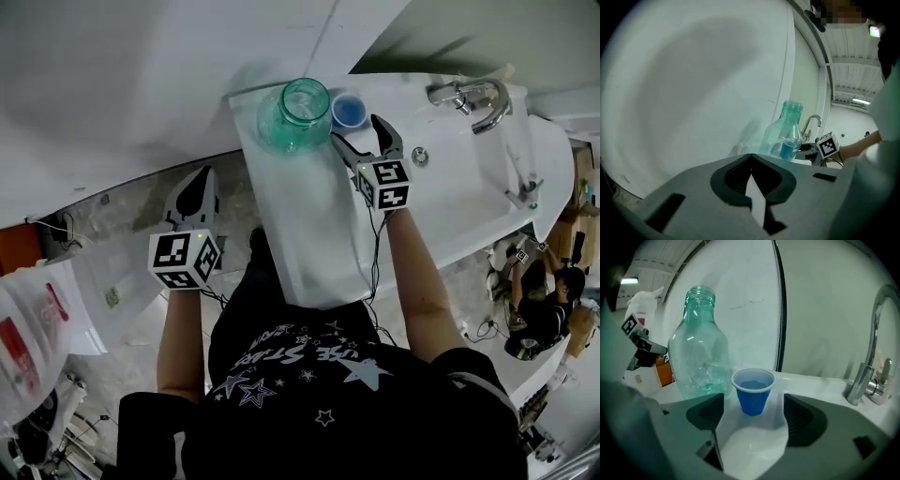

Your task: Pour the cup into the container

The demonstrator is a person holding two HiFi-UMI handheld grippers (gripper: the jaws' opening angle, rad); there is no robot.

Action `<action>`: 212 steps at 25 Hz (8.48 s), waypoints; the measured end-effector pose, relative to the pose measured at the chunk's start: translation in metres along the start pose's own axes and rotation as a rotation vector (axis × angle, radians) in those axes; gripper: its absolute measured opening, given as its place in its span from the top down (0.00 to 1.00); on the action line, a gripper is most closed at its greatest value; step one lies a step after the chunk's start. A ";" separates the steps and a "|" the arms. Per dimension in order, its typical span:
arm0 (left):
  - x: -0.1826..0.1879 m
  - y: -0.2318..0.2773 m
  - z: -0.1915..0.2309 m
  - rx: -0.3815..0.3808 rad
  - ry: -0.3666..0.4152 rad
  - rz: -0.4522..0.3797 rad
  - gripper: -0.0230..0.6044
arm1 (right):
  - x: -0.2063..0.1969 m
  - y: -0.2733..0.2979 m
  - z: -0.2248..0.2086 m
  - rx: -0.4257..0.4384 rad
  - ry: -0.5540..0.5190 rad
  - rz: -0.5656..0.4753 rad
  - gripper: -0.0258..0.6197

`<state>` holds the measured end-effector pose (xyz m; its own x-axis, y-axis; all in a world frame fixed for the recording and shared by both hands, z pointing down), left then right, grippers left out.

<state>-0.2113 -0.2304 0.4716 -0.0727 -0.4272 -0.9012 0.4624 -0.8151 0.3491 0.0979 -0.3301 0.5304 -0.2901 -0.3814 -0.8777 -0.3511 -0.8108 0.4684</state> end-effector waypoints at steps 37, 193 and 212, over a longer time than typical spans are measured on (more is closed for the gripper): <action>-0.022 -0.021 -0.055 0.205 -0.056 0.010 0.95 | 0.003 0.042 0.007 0.114 0.012 -0.095 0.53; 0.036 0.005 -0.063 0.016 -0.022 -0.013 0.95 | 0.093 -0.025 -0.006 0.153 -0.110 -0.152 0.58; 0.000 0.031 -0.049 0.034 -0.061 0.108 0.95 | 0.030 0.026 0.001 0.195 -0.037 -0.103 0.58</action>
<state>-0.1540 -0.2365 0.4694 -0.0777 -0.5356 -0.8409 0.4400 -0.7753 0.4532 0.0791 -0.3622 0.5166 -0.2749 -0.2821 -0.9192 -0.5451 -0.7418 0.3907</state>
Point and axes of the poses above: the fingertips, and each gripper's own axes: y forward along the fingers, z to its left, x out of its top, the point moved 4 cm from there along -y, backward along the fingers, and after that the axes turned 5 degrees about -x, right-handed, at the moved point
